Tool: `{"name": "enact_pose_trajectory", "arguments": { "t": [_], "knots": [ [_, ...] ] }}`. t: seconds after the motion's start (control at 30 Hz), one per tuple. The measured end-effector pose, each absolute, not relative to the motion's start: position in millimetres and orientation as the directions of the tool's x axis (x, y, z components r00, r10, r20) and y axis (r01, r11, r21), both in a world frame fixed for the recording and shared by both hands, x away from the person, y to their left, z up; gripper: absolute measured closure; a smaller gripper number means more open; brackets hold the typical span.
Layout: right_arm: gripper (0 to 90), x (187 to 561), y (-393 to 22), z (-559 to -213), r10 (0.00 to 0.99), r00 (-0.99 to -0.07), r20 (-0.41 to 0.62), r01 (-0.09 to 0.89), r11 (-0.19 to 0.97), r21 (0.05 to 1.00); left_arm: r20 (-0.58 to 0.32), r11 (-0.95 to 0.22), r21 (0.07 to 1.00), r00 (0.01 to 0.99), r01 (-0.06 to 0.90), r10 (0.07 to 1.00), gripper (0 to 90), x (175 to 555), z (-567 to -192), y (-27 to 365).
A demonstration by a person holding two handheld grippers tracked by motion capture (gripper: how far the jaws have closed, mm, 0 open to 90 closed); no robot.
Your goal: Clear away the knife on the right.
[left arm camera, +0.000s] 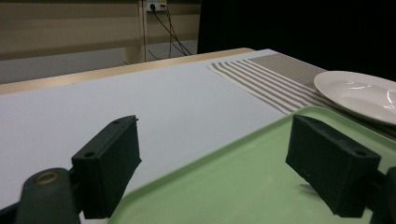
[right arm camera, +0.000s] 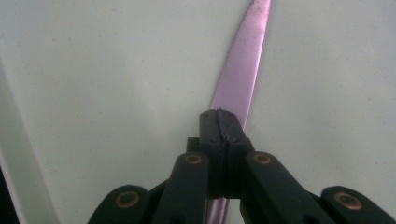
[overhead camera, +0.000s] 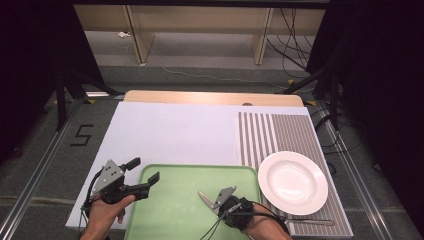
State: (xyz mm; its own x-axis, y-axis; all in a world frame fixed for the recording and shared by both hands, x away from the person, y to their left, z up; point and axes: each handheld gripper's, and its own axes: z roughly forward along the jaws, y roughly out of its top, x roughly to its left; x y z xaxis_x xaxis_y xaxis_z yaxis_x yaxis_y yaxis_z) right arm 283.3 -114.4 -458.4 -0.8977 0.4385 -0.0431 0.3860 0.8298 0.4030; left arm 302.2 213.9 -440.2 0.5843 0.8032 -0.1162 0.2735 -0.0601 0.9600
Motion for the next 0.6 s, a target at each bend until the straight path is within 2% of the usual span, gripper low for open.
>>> {"name": "enact_pose_trajectory", "arguments": {
  "t": [0.17,0.37,0.6],
  "knots": [
    [90.0,286.9,-119.3,-458.4,0.459,-0.888,-0.022,0.414,0.82,0.396,-0.117,-0.06,0.96,0.585,0.274,0.803,16.5,302.1,-440.2,214.0],
    [90.0,287.1,-118.8,-460.2,0.458,-0.888,-0.049,0.41,0.834,0.371,-0.116,-0.059,0.96,0.586,0.272,0.802,16.5,302.0,-440.0,213.9],
    [90.0,294.2,-131.4,-459.2,0.498,-0.866,-0.051,0.449,0.818,0.358,-0.114,-0.061,0.961,0.586,0.271,0.803,16.5,301.6,-439.7,213.9]
  ]
}}
